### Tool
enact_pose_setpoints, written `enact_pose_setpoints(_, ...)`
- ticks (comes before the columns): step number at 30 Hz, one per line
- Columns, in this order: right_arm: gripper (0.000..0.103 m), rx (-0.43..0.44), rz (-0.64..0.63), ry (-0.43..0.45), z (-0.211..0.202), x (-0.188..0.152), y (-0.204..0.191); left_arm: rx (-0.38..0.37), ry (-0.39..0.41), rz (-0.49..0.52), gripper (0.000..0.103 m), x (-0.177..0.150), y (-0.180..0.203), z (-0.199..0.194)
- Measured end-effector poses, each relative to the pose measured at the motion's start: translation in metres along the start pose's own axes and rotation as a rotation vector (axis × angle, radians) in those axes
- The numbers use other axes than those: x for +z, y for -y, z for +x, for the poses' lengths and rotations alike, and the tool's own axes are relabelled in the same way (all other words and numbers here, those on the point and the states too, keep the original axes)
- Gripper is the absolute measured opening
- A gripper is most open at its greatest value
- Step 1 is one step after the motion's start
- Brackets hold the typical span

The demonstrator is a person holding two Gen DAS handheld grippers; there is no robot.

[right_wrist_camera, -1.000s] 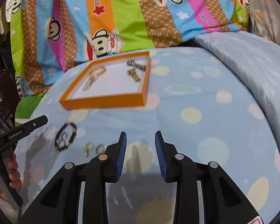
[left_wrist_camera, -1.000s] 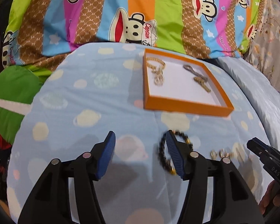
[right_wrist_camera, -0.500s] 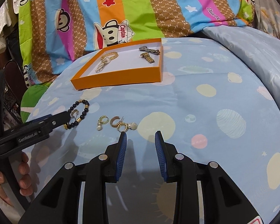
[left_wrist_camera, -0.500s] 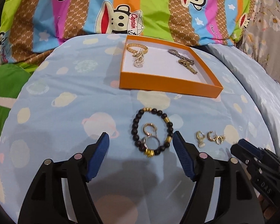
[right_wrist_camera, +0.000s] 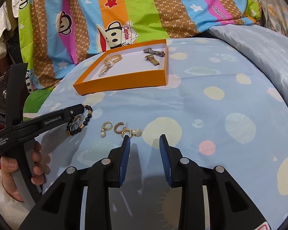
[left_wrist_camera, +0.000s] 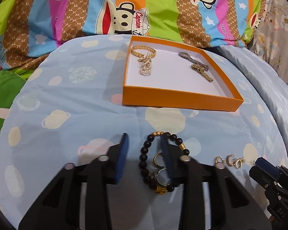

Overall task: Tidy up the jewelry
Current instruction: 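Grasp the black bead bracelet with the left tool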

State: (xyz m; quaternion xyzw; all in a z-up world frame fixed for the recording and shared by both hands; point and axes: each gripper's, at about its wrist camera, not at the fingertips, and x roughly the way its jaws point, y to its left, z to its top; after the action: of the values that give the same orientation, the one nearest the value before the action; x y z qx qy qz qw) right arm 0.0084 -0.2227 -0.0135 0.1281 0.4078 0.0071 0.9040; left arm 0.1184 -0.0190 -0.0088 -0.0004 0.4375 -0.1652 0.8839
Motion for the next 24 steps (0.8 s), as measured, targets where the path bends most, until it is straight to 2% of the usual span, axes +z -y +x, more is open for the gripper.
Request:
enact_pose_setpoints(2,0.031,0.007,-0.013,0.0,0.001,0.001,-0.004,-0.018,-0.003,0.005,0.011,0.0,0.001,0.001)
enact_pose_setpoints(5,0.031,0.027,-0.032,-0.003,0.003,0.003,-0.012,-0.044,-0.002,-0.004,0.007,0.001,0.001,0.001)
enact_pose_setpoints(11,0.031,0.061,-0.067,-0.011,0.005,0.004,-0.025,-0.094,0.04,-0.014,0.007,0.003,0.001,-0.018)
enact_pose_setpoints(17,0.031,0.102,-0.107,-0.039,0.015,0.007,-0.047,-0.168,0.095,-0.019,0.007,0.003,0.003,-0.058)
enact_pose_setpoints(24,0.031,0.088,-0.124,-0.065,0.028,0.009,-0.061,-0.193,0.094,-0.034,0.007,-0.006,-0.006,-0.08)
